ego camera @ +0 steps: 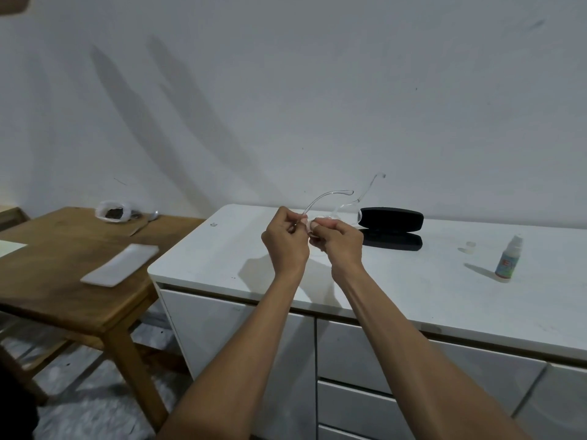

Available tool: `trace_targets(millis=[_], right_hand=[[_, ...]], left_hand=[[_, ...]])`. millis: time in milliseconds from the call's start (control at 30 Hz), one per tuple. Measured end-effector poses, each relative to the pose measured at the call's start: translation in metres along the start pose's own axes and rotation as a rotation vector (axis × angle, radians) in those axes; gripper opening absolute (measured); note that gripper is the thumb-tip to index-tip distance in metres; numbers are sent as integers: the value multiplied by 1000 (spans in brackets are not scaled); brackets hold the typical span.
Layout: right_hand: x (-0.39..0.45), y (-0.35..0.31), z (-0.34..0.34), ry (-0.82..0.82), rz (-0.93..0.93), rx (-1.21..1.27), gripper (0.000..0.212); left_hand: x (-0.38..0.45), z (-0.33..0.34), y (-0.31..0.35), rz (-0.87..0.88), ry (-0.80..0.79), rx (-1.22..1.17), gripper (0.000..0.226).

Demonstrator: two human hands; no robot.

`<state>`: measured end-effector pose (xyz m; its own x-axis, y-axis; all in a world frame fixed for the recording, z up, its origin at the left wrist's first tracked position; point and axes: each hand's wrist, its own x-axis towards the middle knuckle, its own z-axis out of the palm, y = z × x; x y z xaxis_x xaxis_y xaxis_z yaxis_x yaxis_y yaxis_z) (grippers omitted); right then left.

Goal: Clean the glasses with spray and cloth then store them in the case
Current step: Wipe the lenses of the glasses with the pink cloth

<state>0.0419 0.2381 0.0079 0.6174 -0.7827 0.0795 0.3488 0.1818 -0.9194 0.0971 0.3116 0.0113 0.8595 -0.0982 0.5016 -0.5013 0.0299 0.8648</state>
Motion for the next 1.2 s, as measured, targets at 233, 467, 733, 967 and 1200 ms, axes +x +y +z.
trace_targets(millis=[233, 467, 733, 967, 1200], right_hand=[[-7, -4, -9, -21, -18, -207, 8], [-16, 3, 29, 438, -52, 171, 10], [-10, -2, 10, -50, 21, 20, 11], [-13, -9, -6, -83, -18, -244, 6], [-17, 2, 23, 409, -191, -144, 19]], left_hand=[[5, -11, -8, -14, -33, 50, 15], [-12, 1, 11, 18, -20, 5, 17], [3, -10, 5, 56, 11, 27, 23], [7, -16, -9, 4, -25, 45, 16], [-7, 0, 5, 24, 18, 14, 18]])
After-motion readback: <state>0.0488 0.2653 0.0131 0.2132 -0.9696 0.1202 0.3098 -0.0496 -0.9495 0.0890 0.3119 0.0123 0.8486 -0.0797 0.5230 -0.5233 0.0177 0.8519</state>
